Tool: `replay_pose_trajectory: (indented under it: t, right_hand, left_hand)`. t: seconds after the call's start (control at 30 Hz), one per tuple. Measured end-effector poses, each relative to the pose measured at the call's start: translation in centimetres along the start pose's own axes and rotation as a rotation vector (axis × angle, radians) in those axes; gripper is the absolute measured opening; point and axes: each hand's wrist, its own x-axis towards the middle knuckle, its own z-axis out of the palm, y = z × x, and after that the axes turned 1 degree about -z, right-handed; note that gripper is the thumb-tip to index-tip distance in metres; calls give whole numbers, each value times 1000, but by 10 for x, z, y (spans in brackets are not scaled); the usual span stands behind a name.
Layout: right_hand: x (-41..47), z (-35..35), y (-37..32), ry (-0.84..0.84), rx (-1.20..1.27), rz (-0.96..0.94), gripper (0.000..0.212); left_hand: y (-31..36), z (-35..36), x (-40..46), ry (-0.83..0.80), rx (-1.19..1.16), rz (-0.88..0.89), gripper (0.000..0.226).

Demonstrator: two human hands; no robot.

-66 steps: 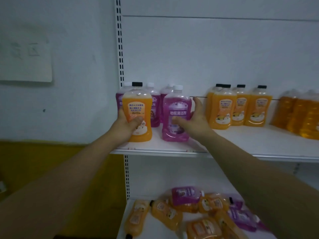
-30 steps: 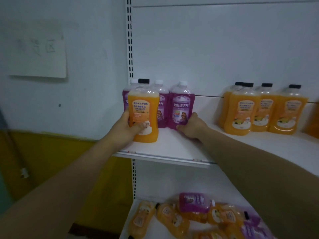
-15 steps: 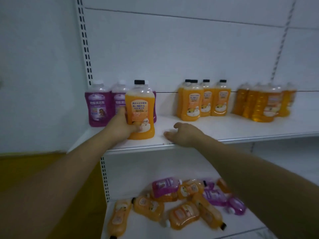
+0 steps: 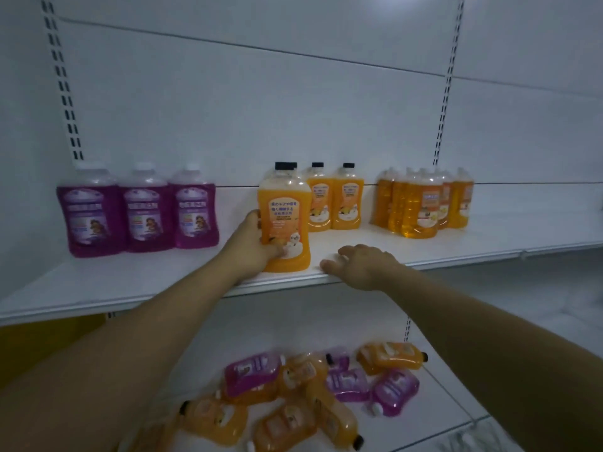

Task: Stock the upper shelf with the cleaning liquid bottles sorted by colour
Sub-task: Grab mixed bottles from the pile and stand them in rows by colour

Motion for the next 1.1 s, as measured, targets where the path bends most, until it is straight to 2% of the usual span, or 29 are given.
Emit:
replay_pose_trajectory:
  t: [0.07, 0.17, 0.23, 0.33, 0.47, 0.63, 0.77, 0.93, 1.1]
  right_hand:
    - [12, -4, 26, -26, -15, -24, 88]
    - [32, -11, 65, -73, -55, -54, 94]
    - [44, -14, 89, -79, -88, -80, 96]
    - [57, -11, 106, -112, -72, -142, 94]
    - [63, -3, 112, -128, -33, -197, 95]
    - [67, 1, 116, -92, -11, -226, 96]
    - [68, 1, 117, -94, 5, -228, 95]
    - [68, 2, 117, -85, 14, -221, 94]
    - [68, 3, 117, -73, 10, -230, 94]
  left_hand:
    - [9, 29, 10, 36, 17, 44, 75]
    - [19, 67, 26, 63, 31, 115, 107]
    - [26, 89, 37, 100, 169, 146, 115]
    - [29, 108, 52, 144, 378, 173, 112]
    - [29, 119, 74, 187, 454, 122, 109]
    - [28, 123, 90, 230, 618, 97, 93]
    - [27, 134, 97, 182, 613, 95, 102]
    - [34, 145, 105, 281, 596, 16, 109]
    - [25, 139, 117, 356, 934, 44, 110]
